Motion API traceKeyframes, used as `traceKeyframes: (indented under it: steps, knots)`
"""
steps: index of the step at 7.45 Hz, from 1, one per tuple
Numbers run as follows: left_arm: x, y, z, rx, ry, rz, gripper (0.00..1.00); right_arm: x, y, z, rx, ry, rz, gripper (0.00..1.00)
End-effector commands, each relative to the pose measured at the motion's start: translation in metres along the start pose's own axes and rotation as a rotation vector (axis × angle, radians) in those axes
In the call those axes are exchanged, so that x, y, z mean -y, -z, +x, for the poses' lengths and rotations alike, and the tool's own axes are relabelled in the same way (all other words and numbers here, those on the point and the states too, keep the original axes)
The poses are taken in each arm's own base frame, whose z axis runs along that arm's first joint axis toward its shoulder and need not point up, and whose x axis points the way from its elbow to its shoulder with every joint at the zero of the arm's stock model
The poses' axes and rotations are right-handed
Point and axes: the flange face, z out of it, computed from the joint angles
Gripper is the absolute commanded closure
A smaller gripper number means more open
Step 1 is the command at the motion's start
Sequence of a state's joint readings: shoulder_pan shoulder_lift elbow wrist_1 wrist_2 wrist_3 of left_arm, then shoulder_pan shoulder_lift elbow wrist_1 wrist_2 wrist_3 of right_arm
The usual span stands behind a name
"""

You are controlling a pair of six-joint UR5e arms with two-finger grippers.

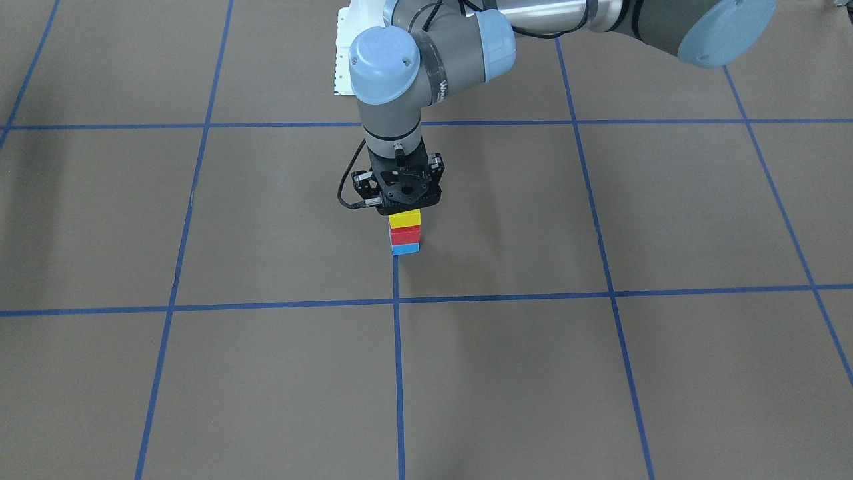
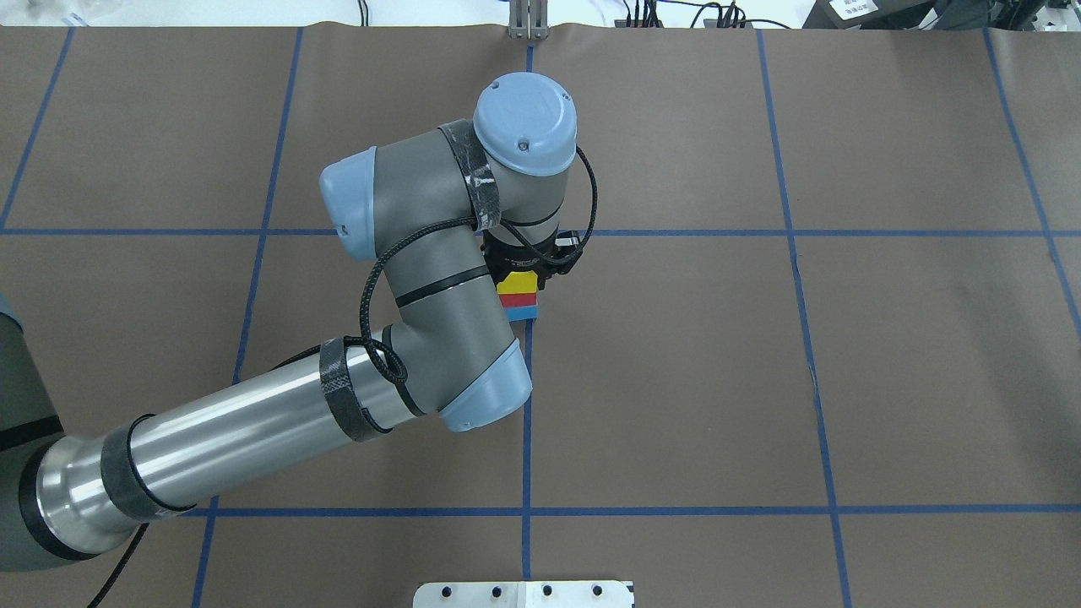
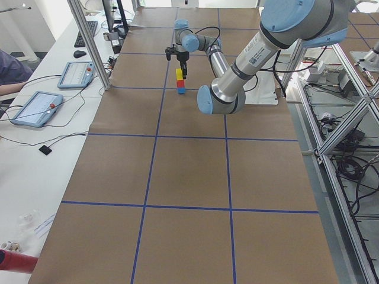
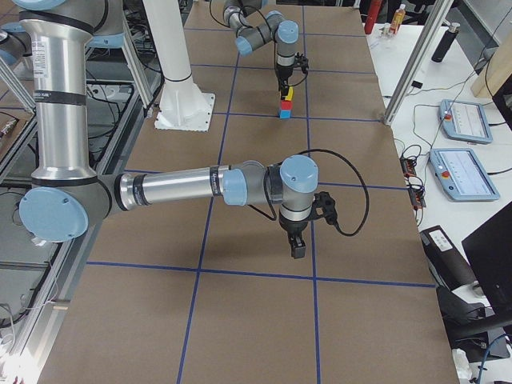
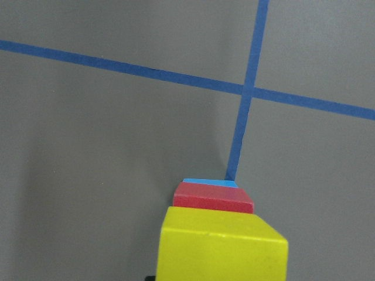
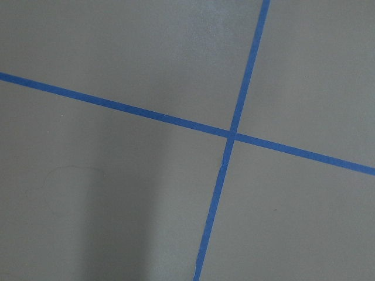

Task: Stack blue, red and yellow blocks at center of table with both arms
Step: 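Lower the yellow cube onto the red cube and open the left gripper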

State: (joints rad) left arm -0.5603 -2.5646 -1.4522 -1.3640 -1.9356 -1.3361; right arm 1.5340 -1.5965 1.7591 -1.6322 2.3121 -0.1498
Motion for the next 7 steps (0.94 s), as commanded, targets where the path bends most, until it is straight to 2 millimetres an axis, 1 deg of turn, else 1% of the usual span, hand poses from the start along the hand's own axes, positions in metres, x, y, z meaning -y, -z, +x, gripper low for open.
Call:
traceKeyframes:
  steps: [1,2,3,4,5,6,7]
  knots:
    - [-0.003,-0.002,-0.001,0.001,-0.002,-0.002,0.00,0.001,0.000,0.000,-0.001,0.002,0.001,0.00]
    - [-0.004,0.000,0.000,-0.004,-0.004,-0.003,0.00,0.001,0.000,0.000,-0.001,0.002,0.001,0.00]
    - [-0.006,0.009,0.000,-0.018,-0.007,0.000,0.00,0.001,0.000,0.000,-0.001,0.002,0.001,0.00]
    - [-0.013,0.038,-0.004,-0.032,-0.006,0.002,0.00,0.001,0.000,-0.001,0.004,0.002,0.002,0.00]
    - [-0.018,0.082,-0.021,-0.025,-0.005,0.015,0.00,0.001,0.003,-0.002,0.009,0.005,0.008,0.00]
    - [-0.013,0.122,-0.041,-0.034,-0.045,0.043,0.00,-0.004,0.003,-0.003,0.016,0.019,0.013,0.00]
    - [0.001,0.158,-0.068,-0.029,-0.149,0.083,0.00,-0.006,-0.001,0.001,0.018,0.011,0.006,0.00]
